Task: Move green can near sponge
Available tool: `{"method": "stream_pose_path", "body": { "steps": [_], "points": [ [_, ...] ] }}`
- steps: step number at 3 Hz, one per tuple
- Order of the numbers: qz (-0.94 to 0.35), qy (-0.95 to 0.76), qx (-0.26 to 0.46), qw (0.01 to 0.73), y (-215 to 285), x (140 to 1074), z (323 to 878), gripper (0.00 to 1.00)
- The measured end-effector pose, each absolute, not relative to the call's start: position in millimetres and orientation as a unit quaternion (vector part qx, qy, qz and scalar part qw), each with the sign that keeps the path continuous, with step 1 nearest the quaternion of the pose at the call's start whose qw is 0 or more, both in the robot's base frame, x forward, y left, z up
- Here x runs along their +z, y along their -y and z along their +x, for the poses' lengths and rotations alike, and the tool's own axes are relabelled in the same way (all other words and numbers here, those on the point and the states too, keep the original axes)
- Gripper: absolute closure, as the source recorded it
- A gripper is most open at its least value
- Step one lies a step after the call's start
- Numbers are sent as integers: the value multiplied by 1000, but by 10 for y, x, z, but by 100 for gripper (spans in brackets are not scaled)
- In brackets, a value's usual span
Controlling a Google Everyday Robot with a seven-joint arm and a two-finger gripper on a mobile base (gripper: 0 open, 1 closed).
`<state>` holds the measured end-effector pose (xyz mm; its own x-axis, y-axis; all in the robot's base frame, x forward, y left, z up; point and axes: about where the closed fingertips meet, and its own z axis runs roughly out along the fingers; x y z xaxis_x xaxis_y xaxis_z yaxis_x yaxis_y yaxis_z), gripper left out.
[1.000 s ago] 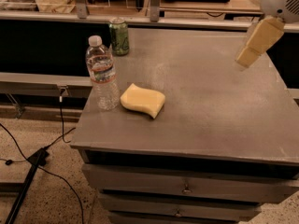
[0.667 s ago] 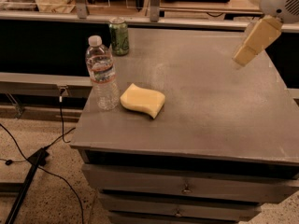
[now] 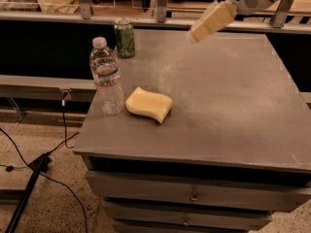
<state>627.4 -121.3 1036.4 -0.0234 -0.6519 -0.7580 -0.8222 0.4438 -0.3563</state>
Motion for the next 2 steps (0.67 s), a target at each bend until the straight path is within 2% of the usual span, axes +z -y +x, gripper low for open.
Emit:
{"method": "stream_pose_path", "body": {
  "steps": [1,2],
  "points": [
    [-461,-698,113,536,843,10550,6775,0],
    [-458,-695,107,544,865,10594,6798,0]
  ]
}}
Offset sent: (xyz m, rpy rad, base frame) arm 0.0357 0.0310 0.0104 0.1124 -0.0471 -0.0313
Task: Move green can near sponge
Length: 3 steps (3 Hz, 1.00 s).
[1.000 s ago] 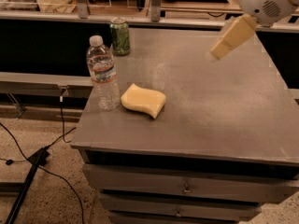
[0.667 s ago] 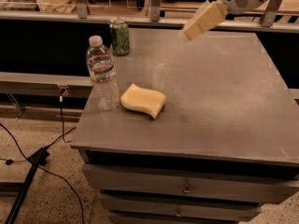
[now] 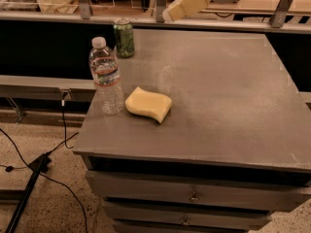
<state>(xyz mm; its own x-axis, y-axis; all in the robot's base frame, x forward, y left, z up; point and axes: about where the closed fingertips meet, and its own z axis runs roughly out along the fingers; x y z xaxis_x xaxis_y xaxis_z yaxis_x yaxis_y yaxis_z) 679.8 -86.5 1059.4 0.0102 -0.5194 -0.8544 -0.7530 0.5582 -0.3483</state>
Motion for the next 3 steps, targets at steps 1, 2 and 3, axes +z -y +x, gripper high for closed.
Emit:
{"method": "stream_pose_path", "body": {
  "steps": [1,2,3],
  "points": [
    [-450,-699,142,538,760,10508,6808,0],
    [-417,-678,230,559,298,10287,7050,0],
    [-403,-654,268,582,-27,10189,7264,0]
  ]
}}
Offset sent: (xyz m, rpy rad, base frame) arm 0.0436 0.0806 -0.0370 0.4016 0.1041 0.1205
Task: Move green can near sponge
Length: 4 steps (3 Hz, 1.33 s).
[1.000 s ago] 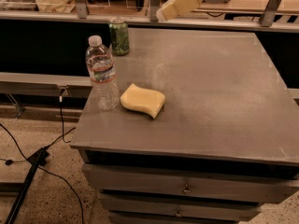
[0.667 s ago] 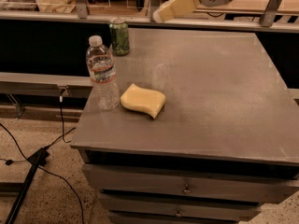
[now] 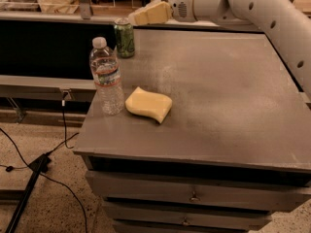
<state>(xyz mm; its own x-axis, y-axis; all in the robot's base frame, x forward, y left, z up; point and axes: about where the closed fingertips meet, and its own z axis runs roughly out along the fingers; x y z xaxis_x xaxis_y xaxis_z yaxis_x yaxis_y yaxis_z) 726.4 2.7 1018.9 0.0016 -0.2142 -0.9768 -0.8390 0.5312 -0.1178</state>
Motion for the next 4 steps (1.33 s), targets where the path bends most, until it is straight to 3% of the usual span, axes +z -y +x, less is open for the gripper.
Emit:
{"method": "stream_pose_path", "body": {
  "steps": [4],
  "points": [
    [-439,-632,255,586,-862,9522,7900,0]
  ]
}}
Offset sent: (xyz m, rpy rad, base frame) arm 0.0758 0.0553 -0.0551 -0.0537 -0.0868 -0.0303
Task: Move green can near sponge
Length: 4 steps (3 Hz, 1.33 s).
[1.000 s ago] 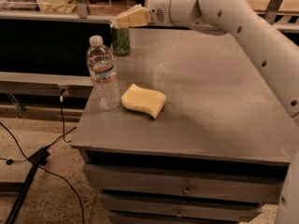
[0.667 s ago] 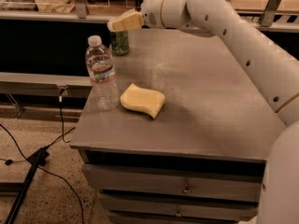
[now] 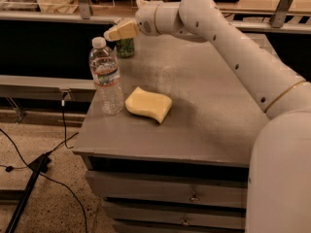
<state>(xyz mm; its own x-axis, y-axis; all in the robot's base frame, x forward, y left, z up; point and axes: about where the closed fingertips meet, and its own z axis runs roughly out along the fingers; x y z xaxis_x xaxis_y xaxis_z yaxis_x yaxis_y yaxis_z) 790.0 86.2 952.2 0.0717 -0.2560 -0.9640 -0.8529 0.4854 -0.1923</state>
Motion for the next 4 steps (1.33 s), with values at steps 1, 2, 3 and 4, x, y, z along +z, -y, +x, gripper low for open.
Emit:
{"method": "stream_pose_path", "body": {
  "steps": [1,2,3,4],
  "points": [
    [-434,-635,266,581,-945,9373,7906,0],
    [-424,-643,280,573,-988,9227,7903,0],
    [-403,-654,299,565,-969,9148,7907,19],
    [-379,-661,339,551,-1000,9227,7898,50]
  ]
}}
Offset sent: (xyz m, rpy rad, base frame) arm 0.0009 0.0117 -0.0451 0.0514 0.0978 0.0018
